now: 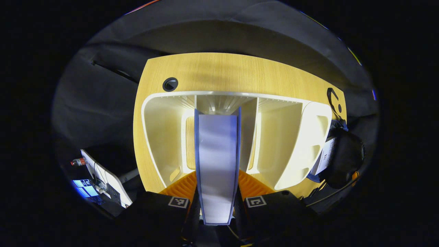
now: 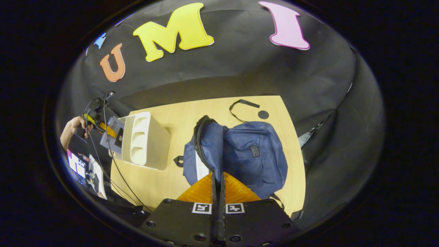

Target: Open the schoolbag, grab two books from the bookshelf and put them into the schoolbag.

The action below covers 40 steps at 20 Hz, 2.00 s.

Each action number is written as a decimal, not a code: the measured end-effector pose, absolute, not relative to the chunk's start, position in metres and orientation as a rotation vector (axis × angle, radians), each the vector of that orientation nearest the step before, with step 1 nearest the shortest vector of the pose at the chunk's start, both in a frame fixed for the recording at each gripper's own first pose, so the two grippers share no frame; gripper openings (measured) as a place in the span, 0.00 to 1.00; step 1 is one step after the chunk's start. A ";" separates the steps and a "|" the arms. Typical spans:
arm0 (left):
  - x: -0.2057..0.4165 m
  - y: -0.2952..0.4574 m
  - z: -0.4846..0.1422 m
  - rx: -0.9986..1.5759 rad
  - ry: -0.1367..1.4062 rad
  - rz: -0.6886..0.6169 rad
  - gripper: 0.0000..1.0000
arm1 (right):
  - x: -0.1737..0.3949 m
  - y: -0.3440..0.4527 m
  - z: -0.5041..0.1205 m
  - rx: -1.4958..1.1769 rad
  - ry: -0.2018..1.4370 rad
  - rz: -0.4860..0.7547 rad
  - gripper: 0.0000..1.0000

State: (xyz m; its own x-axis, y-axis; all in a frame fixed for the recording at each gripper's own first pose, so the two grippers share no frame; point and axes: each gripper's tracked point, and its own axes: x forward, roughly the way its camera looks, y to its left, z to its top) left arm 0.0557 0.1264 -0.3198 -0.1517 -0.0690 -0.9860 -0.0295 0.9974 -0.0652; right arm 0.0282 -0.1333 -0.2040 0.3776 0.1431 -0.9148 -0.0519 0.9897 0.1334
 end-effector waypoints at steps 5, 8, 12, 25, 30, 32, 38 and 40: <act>0.046 0.129 -0.294 -0.107 1.705 -0.040 0.43 | 0.028 -0.134 -0.204 0.093 1.172 0.135 0.00; 0.029 0.133 -0.260 -0.105 1.666 -0.050 0.43 | 0.029 -0.134 -0.204 0.091 1.168 0.144 0.00; 0.009 0.132 -0.203 -0.134 1.591 -0.085 0.42 | 0.026 -0.134 -0.202 0.081 1.162 0.161 0.00; -0.045 0.012 -0.093 -0.411 1.420 -0.382 0.39 | 0.020 -0.140 -0.199 0.097 1.137 0.180 0.00; -0.043 -0.065 -0.104 -0.542 1.385 -0.533 0.42 | 0.019 -0.145 -0.196 0.101 1.133 0.176 0.00; -0.045 -0.098 -0.121 -0.604 1.393 -0.566 0.42 | 0.019 -0.148 -0.194 0.111 1.132 0.174 0.00; -0.054 -0.166 -0.187 -0.719 1.438 -0.574 0.42 | 0.018 -0.160 -0.193 0.133 1.135 0.163 0.00; -0.057 -0.186 -0.208 -0.742 1.442 -0.557 0.42 | 0.017 -0.164 -0.192 0.142 1.134 0.159 0.00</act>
State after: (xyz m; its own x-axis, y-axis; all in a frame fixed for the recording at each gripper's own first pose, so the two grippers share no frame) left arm -0.0571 -0.1862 -0.2080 0.0704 -0.7376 -0.6715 -0.0944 0.6652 -0.7406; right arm 0.0173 -0.1636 -0.1918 0.4138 0.1981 -0.8886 -0.0542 0.9797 0.1932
